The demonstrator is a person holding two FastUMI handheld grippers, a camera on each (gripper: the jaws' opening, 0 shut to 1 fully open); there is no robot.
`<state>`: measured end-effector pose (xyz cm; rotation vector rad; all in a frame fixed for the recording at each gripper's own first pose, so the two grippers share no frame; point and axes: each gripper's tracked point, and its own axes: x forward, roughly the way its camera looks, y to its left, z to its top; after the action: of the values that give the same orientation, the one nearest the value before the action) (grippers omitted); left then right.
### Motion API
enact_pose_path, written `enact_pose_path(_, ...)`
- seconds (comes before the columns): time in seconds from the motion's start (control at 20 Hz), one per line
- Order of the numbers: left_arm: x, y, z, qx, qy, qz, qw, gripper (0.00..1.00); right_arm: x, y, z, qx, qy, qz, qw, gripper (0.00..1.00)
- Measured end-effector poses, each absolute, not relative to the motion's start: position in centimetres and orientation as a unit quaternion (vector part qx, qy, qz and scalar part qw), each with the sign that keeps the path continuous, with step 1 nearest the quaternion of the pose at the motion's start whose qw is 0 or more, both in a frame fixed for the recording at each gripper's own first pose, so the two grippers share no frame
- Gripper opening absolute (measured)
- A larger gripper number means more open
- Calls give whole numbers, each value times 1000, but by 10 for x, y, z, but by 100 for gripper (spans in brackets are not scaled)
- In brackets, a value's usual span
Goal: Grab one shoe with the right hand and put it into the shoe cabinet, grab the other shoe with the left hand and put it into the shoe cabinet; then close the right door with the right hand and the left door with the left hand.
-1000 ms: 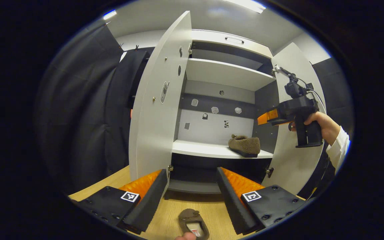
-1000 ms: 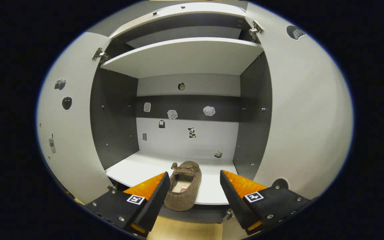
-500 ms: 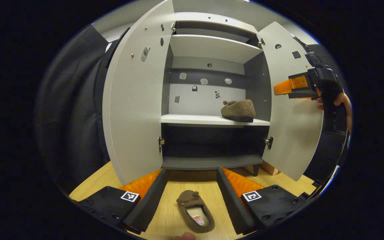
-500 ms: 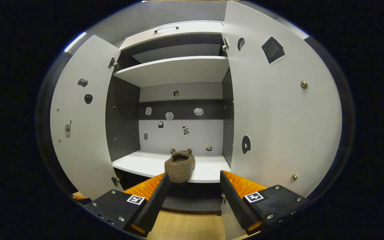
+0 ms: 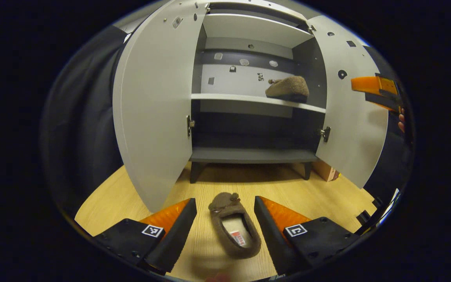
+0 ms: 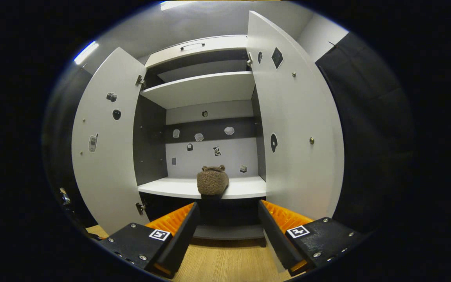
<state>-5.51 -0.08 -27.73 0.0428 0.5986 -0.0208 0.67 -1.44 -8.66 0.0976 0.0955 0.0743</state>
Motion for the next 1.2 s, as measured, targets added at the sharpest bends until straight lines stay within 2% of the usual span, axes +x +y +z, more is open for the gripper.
enact_pose_path(0.2, -64, 13, -336, 16, 366, -7, 930, 97, -23, 3, -99, 39, 60, 61, 996, 92)
enact_pose_path(0.25, -64, 15, -349, 16, 379, -8, 925, 100, -28, 6, -101, 31, 64, 65, 995, 92)
enact_pose_path(0.3, -60, 16, -362, 16, 389, -8, 921, 98, -30, 9, -102, 25, 66, 70, 995, 92)
enact_pose_path(0.35, -54, 19, -371, 17, 391, -4, 920, 100, -33, 14, -102, 24, 67, 74, 995, 92)
enact_pose_path(0.5, -30, 31, -397, 25, 401, 14, 916, 98, -42, 20, -100, 30, 70, 80, 994, 92)
enact_pose_path(0.9, 28, 39, -419, 17, 359, 14, 933, 96, -43, -15, -100, 15, 79, 34, 996, 92)
enact_pose_path(1.0, 27, 34, -417, 16, 354, 9, 935, 74, -40, -17, -100, 18, 78, 33, 996, 92)
enact_pose_path(1.05, 27, 34, -414, 24, 351, 12, 936, 46, -38, -17, -100, 19, 78, 35, 996, 92)
enact_pose_path(1.1, 24, 36, -409, 34, 349, 17, 937, 43, -37, -17, -99, 19, 76, 38, 996, 92)
enact_pose_path(1.15, 19, 38, -401, 37, 343, 25, 938, 27, -35, -16, -99, 19, 74, 40, 996, 92)
enact_pose_path(1.2, 16, 35, -389, 30, 334, 25, 942, 20, -32, -14, -99, 20, 72, 44, 996, 92)
